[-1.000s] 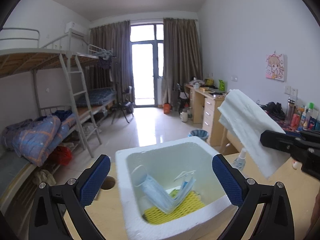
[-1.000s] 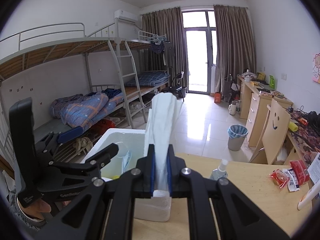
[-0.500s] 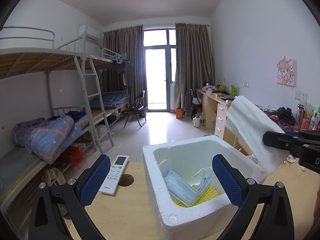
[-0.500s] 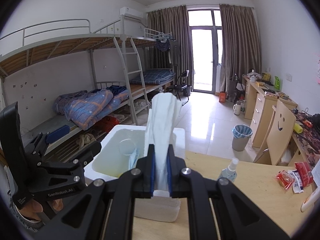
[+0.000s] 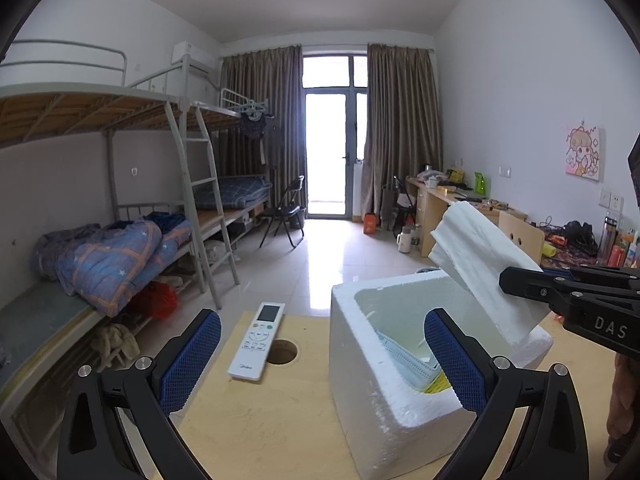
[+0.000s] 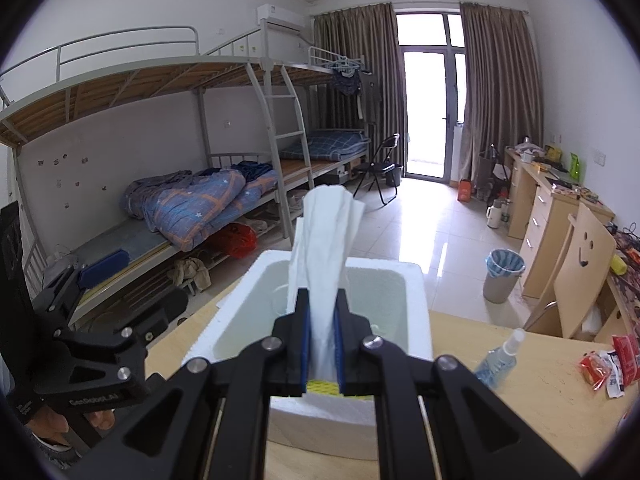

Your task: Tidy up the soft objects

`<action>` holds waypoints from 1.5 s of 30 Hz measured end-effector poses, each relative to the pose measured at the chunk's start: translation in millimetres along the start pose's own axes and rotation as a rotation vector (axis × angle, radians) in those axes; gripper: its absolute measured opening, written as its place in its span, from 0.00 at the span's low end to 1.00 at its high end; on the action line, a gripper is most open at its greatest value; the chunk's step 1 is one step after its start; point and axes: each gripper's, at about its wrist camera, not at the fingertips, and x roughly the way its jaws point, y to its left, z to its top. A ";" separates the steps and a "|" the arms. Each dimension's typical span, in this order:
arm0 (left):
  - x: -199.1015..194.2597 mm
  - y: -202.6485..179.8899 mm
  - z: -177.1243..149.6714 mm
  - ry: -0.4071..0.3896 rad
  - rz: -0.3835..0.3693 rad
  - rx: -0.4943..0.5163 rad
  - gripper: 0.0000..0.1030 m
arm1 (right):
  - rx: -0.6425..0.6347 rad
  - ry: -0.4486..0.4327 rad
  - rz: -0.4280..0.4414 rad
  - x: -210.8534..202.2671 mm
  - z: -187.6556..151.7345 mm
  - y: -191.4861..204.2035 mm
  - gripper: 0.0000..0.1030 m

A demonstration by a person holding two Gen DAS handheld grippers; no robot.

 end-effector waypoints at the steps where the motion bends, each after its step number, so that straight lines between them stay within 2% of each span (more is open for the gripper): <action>1: -0.7 1.6 0.2 0.001 0.000 -0.004 0.99 | 0.003 0.001 -0.001 0.6 0.0 -0.2 0.13; 8: -4.3 -1.5 -1.2 -0.002 0.016 0.012 0.99 | 0.015 0.013 0.002 4.6 -3.5 -2.6 0.13; 21: -4.5 -4.6 -0.6 0.005 0.015 0.022 0.99 | 0.023 0.037 -0.044 19.3 -2.6 -8.5 0.13; 22: -4.4 -5.1 -0.9 0.005 0.016 0.023 0.99 | 0.025 0.036 -0.045 19.5 -2.6 -9.2 0.16; 24: -4.6 -4.6 -1.4 0.004 0.017 0.020 0.99 | 0.030 0.034 -0.046 19.0 -1.6 -10.4 0.38; 25: -4.7 -4.3 -1.3 0.004 0.017 0.018 0.99 | 0.031 0.030 -0.040 18.2 -1.3 -10.2 0.56; 26: -4.4 -3.8 -1.3 0.006 0.015 0.017 0.99 | 0.035 0.018 -0.030 16.2 -1.1 -10.7 0.66; 32: -6.4 -3.1 -0.6 0.006 0.016 0.017 0.99 | 0.035 0.014 -0.037 14.8 -0.2 -11.1 0.77; 45: -16.9 -11.1 -1.7 0.005 0.003 0.017 0.99 | 0.038 0.018 -0.061 -6.3 -6.1 -11.1 0.83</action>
